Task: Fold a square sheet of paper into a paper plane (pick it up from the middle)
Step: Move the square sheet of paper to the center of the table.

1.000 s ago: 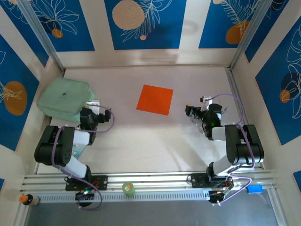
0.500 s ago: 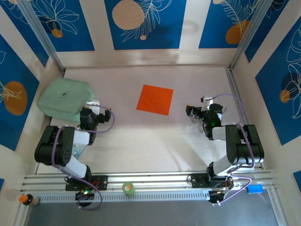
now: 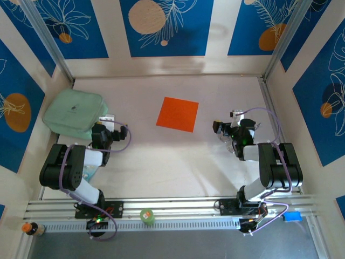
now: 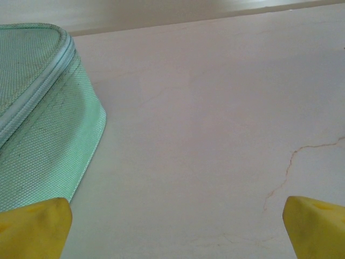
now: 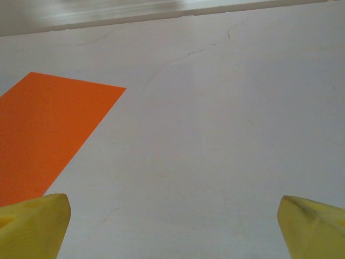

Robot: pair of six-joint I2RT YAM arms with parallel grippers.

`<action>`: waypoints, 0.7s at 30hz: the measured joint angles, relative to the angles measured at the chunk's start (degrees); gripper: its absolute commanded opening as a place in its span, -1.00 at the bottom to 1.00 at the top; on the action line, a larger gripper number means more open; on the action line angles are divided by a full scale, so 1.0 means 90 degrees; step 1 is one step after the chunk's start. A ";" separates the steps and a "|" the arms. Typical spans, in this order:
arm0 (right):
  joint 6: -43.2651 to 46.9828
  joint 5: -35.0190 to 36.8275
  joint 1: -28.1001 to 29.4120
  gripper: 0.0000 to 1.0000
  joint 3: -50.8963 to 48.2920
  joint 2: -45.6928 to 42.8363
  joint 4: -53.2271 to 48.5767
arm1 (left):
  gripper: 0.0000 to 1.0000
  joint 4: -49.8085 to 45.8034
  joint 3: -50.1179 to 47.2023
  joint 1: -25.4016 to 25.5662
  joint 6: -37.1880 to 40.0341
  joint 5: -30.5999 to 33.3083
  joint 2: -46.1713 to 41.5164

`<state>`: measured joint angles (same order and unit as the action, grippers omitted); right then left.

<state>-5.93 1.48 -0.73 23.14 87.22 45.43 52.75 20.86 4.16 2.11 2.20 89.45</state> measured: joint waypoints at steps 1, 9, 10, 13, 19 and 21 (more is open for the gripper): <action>0.0002 0.0002 0.0017 0.98 0.0000 0.0000 0.0000 | 1.00 0.0019 -0.0005 0.0000 0.0002 -0.0032 0.0000; -0.0046 0.0170 0.0175 0.98 0.0406 -0.0653 -0.1314 | 1.00 -0.0306 -0.0177 0.0002 -0.0012 0.0039 -0.0673; -0.0131 0.0192 0.0175 0.98 0.0595 -0.0794 -0.1600 | 1.00 -0.0542 -0.0129 0.0002 -0.0034 0.0073 -0.0886; -0.0597 0.0289 0.0172 0.98 0.1362 -0.1236 -0.2766 | 1.00 -0.1421 0.0185 0.0002 -0.0250 0.0270 -0.1545; -0.2276 -0.0214 0.0090 0.99 0.3092 -0.1610 -0.4908 | 1.00 -0.3672 0.1299 0.0000 -0.1457 0.0753 -0.2640; -0.2783 -0.0882 0.0044 0.99 0.3228 -0.1588 -0.4983 | 1.00 -0.4427 0.1625 0.0000 -0.2018 0.0763 -0.2868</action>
<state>-30.98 -6.46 -0.34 52.18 72.93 0.58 12.91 35.48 4.16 -16.05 9.06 63.64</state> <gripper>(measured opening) 0.991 0.998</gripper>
